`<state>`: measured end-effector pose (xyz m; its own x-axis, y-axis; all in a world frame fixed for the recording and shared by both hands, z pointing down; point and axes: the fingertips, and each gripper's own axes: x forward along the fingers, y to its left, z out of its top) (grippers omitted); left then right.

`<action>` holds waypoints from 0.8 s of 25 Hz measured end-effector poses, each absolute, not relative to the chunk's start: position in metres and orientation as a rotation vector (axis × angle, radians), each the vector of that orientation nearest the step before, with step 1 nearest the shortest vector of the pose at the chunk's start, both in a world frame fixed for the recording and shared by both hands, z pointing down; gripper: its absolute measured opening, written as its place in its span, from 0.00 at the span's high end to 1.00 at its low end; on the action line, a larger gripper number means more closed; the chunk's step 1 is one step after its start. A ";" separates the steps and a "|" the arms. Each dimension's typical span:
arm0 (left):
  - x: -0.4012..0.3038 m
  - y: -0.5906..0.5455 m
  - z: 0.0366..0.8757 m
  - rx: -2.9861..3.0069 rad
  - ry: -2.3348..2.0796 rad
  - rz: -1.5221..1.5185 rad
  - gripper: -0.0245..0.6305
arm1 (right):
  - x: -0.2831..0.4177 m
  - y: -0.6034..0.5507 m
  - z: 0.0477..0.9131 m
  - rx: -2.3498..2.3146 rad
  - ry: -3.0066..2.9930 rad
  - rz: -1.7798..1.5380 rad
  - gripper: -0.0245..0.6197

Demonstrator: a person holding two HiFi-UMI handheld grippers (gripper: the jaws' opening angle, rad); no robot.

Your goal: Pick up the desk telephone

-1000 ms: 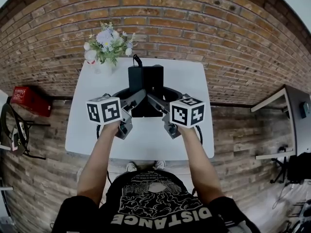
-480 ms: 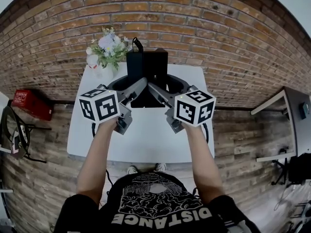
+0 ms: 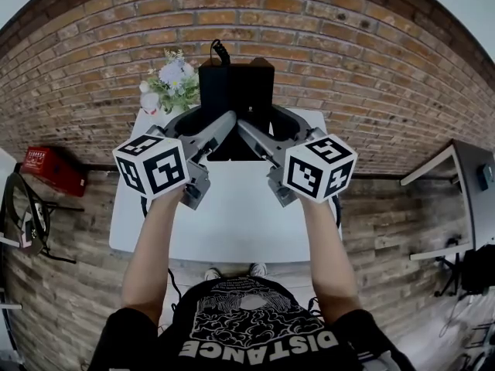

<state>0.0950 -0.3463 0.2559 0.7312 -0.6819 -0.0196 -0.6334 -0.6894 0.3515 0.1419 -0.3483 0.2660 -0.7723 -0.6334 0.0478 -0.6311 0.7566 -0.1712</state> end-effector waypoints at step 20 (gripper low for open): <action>0.099 -0.343 0.255 2.616 -1.016 -0.224 0.66 | 0.146 -0.345 0.265 -1.069 2.944 -0.254 0.56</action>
<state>0.0986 -0.3432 0.2553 0.7341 -0.6784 -0.0283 -0.6274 -0.6937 0.3537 0.1456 -0.3449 0.2649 -0.7683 -0.6376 0.0556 -0.6377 0.7553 -0.1509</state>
